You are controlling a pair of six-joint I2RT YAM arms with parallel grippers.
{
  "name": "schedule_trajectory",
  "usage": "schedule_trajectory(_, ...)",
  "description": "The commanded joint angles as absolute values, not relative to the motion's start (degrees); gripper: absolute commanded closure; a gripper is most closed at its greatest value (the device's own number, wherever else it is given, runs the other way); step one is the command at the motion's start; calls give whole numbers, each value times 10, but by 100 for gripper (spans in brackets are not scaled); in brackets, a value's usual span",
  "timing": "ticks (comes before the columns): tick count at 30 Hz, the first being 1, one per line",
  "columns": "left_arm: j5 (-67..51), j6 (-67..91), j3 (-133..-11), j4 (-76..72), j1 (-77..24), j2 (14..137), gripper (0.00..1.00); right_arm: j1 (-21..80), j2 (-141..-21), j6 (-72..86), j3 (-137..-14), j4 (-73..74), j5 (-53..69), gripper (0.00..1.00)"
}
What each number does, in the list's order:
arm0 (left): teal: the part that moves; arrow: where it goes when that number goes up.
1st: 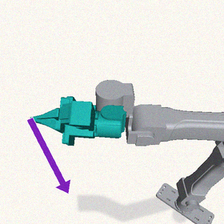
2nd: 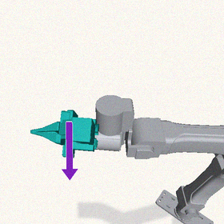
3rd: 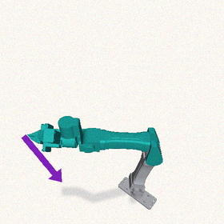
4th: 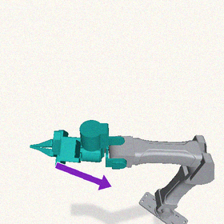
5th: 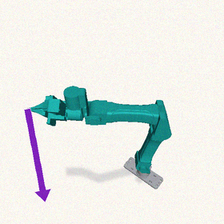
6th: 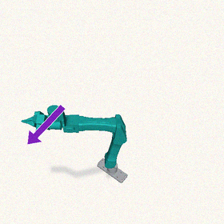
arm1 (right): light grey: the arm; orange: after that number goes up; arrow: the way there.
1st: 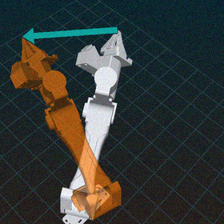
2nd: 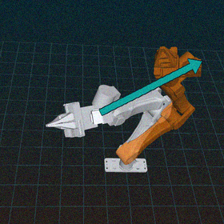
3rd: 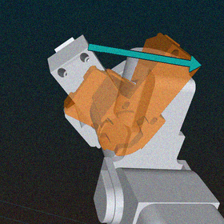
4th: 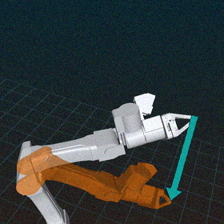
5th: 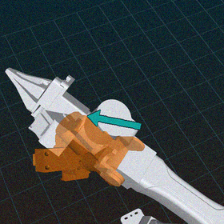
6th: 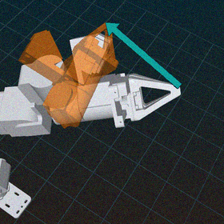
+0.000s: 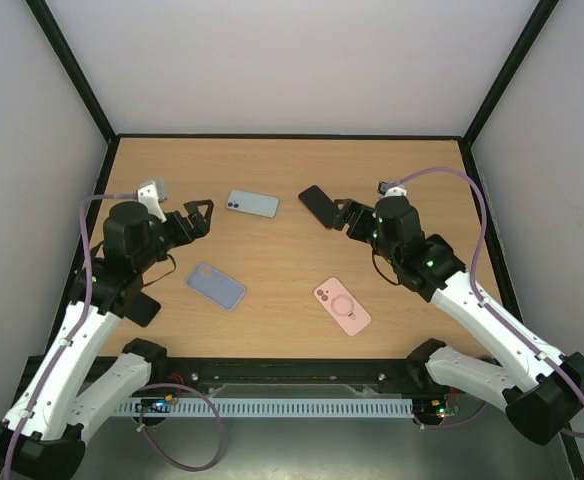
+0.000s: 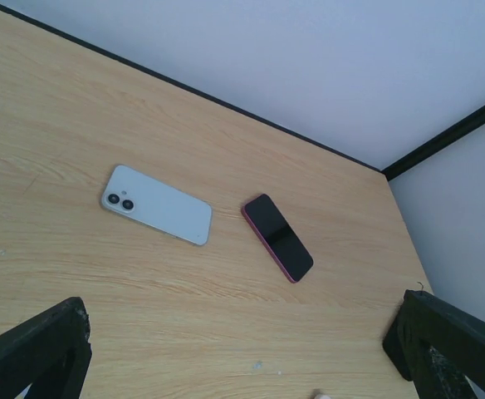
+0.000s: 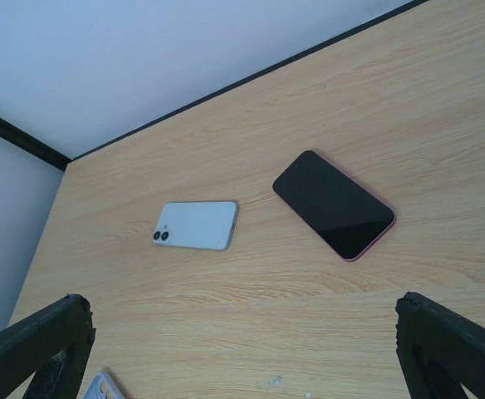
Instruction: Put the phone into the phone case
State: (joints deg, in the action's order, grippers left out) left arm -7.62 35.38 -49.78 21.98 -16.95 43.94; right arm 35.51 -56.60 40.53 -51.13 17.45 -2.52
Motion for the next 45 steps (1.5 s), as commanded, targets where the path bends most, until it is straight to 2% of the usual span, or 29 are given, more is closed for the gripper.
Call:
schedule_trajectory(1,-45,351,-512,240,-166,442,0,358,-563,413,-507,173,-30,2)
schedule_trajectory(13,7,350,-509,255,-167,494,0,333,-637,454,-522,214,-155,2)
schedule_trajectory(20,7,358,-481,237,-164,522,0,235,-686,485,-473,206,-144,36)
schedule_trajectory(24,-15,362,-478,235,-160,538,0,173,-708,503,-451,200,-129,53)
schedule_trajectory(32,-36,366,-469,237,-160,545,0,76,-777,535,-426,189,-103,68)
schedule_trajectory(45,-36,364,-462,244,-158,542,0,40,-864,546,-403,102,-95,78)
